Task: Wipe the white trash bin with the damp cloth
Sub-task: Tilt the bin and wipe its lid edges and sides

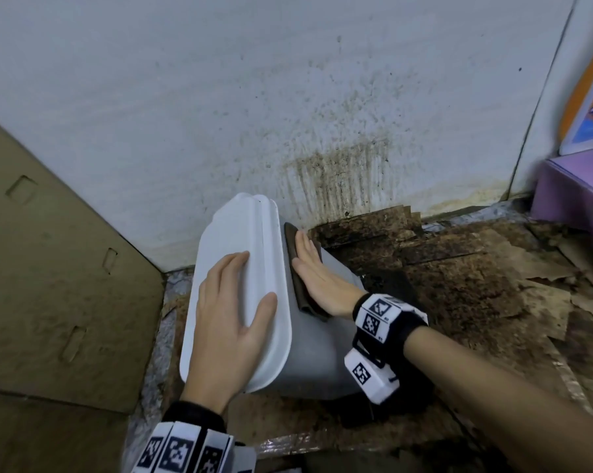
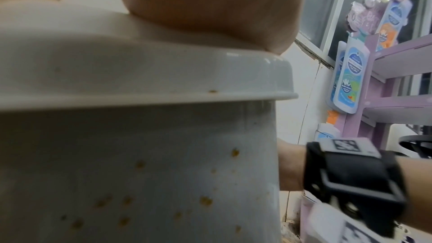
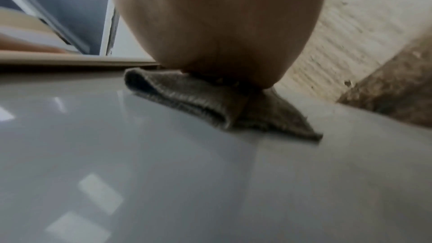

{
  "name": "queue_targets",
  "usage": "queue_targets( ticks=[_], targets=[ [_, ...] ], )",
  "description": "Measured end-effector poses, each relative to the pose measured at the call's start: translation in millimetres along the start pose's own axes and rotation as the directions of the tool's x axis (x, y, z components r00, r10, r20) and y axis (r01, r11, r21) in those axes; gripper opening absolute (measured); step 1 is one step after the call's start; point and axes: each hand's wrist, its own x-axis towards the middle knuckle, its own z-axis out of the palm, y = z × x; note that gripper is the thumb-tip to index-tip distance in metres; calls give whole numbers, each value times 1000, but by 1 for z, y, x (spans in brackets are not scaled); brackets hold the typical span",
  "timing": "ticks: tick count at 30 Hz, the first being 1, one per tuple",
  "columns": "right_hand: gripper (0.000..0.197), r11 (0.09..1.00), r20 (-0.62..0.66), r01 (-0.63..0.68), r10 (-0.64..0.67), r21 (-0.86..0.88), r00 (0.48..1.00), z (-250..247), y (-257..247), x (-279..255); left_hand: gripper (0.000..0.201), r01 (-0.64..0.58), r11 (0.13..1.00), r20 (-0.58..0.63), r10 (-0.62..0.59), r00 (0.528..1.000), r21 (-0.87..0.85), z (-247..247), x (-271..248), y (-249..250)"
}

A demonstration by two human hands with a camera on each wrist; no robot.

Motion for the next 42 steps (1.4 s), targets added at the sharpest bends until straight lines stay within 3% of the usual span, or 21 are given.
queue_targets(
  ticks=[9,15,22,33,42],
  targets=[
    [59,999,-36,39,-39,-19,999,2,45,3,57,10,1000,17,-10,1000,7,-3,-2,1],
    [61,987,-13,-161,161,-7,987,-4,96,-5,58,21,1000,21,-20,1000,-19,-4,-3,2],
    [58,916,-23,-382,387,122,922,-6,131,0,61,20,999,24,-19,1000,-30,-4,-2,2],
    [60,904,-111,-363,394,225,913,9,125,18,61,21,999,10,-20,1000,-30,-6,-2,-1],
    [63,937,-122,-143,190,318,974,19,37,-4,60,10,1000,36,-10,999,20,-4,-1,1]
  ],
)
